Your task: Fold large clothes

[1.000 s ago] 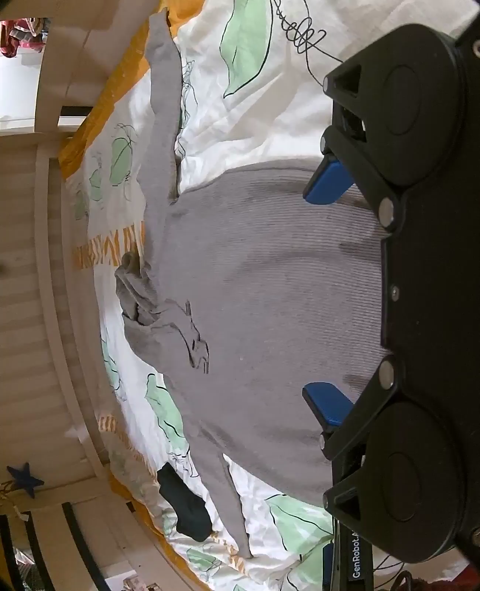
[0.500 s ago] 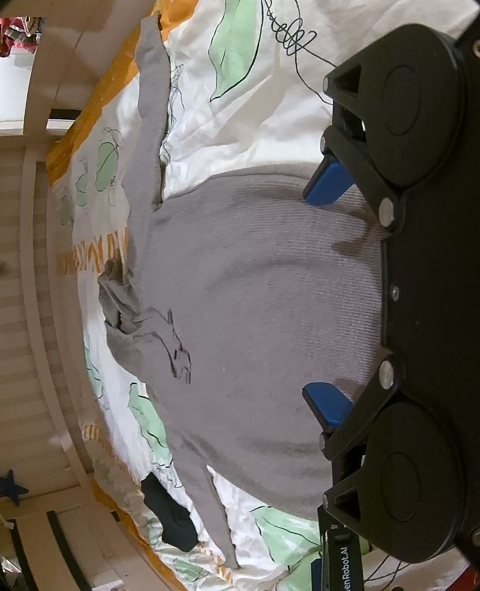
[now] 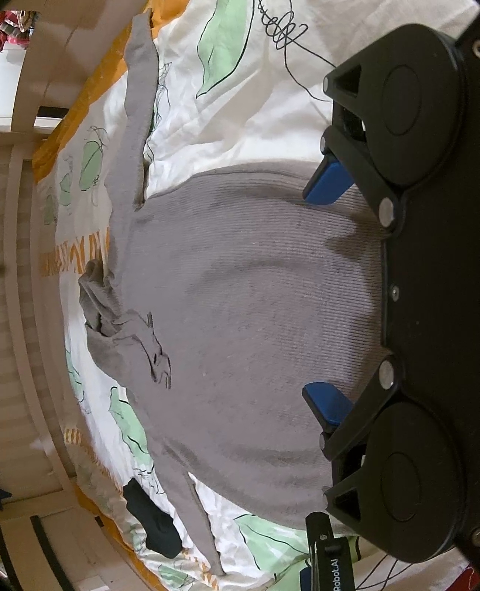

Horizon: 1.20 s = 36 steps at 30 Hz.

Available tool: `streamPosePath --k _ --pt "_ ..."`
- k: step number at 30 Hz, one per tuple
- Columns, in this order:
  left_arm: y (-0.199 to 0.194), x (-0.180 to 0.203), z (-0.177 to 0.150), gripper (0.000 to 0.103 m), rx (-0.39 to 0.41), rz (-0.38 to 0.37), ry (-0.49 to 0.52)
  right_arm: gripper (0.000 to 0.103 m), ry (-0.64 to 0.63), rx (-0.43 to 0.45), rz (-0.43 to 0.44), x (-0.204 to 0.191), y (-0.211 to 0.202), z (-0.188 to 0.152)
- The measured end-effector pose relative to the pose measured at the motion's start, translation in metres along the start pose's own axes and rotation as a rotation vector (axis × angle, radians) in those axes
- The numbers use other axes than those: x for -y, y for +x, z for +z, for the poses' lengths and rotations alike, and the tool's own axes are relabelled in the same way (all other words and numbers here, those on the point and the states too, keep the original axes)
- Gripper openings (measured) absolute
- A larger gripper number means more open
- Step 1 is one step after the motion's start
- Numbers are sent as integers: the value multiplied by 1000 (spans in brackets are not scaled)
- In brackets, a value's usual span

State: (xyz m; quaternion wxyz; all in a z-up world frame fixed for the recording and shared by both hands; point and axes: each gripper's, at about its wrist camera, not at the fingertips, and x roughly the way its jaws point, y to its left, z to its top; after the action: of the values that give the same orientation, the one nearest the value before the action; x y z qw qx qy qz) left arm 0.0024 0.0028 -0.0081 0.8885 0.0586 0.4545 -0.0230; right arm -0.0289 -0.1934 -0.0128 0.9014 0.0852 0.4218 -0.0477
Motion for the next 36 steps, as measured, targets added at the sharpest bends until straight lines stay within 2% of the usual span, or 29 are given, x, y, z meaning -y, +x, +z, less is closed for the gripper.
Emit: streamPosePath --k 24,32,36 --pt "8 2 -2 86 -15 -1 10 102 -7 -41 -20 -3 10 0" --pt "9 0 4 86 7 -9 11 102 -19 13 -7 -9 7 7" --pt "9 1 11 86 36 -22 18 102 -15 74 -31 -8 3 12"
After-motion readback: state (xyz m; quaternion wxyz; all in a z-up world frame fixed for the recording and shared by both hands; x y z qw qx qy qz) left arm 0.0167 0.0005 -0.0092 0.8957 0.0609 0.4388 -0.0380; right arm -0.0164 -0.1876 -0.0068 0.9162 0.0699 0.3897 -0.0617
